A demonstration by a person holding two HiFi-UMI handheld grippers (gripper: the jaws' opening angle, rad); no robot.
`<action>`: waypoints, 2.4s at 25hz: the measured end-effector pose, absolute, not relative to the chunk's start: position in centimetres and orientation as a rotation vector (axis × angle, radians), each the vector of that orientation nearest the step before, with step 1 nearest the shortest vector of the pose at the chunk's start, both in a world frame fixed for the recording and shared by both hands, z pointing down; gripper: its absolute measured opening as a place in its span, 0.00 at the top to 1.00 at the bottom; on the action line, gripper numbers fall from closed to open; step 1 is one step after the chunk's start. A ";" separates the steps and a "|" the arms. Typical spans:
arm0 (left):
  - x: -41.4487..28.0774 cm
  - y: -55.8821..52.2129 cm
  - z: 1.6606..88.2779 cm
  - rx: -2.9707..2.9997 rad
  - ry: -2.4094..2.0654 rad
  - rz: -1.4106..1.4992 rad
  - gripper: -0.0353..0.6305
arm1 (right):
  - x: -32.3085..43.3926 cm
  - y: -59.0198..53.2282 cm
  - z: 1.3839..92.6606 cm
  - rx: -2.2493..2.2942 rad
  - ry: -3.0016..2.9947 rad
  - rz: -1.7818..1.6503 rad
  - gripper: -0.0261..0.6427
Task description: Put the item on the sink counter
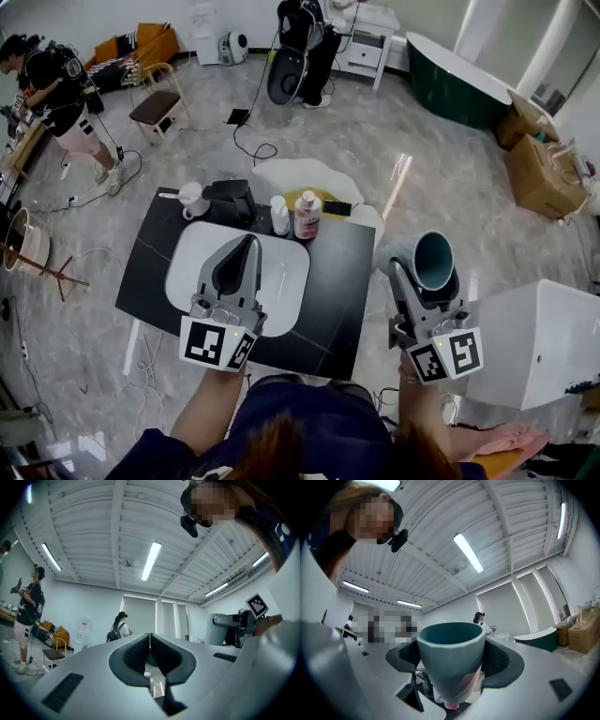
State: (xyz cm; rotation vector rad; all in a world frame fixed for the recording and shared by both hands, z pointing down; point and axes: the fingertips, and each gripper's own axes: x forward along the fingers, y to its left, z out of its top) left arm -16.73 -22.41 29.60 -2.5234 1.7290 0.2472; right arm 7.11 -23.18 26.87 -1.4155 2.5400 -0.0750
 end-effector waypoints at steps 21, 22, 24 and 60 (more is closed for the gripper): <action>-15.1 -25.4 31.3 -2.542 1.810 0.219 0.91 | 7.8 -27.2 28.3 -1.402 2.626 -0.125 0.37; -14.9 -25.5 31.5 -2.544 1.816 0.214 0.91 | 7.9 -27.4 28.6 -1.399 2.633 -0.130 0.37; -14.7 -25.6 32.1 -2.547 1.828 0.208 0.91 | 8.0 -27.7 29.2 -1.395 2.644 -0.143 0.37; -12.5 -26.2 40.3 -2.641 1.858 0.102 0.91 | 5.1 -29.8 47.2 -1.385 2.933 -0.342 0.36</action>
